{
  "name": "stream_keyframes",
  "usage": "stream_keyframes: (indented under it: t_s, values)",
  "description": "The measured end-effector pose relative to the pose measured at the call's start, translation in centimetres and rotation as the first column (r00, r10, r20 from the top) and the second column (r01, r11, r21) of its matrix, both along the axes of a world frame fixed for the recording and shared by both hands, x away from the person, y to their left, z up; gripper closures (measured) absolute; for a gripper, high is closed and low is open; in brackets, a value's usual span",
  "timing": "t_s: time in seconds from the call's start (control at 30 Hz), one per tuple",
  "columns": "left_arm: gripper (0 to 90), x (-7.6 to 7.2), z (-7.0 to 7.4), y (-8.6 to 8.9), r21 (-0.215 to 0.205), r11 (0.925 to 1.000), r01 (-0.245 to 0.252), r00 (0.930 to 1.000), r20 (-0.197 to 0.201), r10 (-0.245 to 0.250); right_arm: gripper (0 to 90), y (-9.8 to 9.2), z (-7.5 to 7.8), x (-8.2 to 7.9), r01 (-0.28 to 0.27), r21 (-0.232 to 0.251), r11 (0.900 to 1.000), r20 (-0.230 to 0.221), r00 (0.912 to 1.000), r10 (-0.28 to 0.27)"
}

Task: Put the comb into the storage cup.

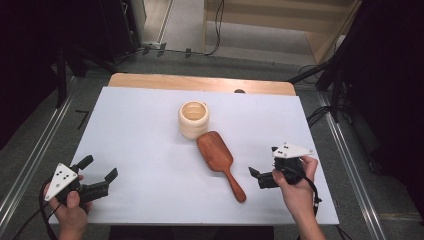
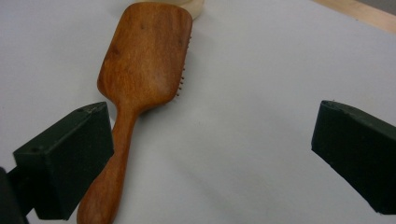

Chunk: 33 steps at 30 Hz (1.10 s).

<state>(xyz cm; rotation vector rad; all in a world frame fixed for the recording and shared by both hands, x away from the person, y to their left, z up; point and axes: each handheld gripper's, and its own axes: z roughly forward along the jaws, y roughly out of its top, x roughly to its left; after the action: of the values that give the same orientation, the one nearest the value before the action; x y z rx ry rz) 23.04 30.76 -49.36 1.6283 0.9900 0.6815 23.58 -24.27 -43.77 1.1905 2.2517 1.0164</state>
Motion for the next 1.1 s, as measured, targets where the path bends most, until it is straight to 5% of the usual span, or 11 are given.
stream_keyframes:
  t_s: [0.37,0.9,1.1]
  values:
    - [5.1,-0.1,0.1,0.1,-0.009,0.9999,-0.006,0.9999,0.008,0.006,0.0,3.0,-0.3,1.8,-0.042,-0.074,0.996,-0.098,0.9946,0.035]
    - [0.0,-0.1,0.2,0.2,-0.019,0.9998,-0.008,1.0000,0.004,0.008,0.0,5.8,-1.6,3.3,-0.054,-0.108,0.993,-0.205,0.9783,0.031]
    - [0.0,-0.1,0.2,0.3,-0.021,0.9997,-0.010,0.9999,0.005,0.010,0.0,6.6,-2.5,3.7,-0.059,-0.102,0.993,-0.270,0.9625,0.030]
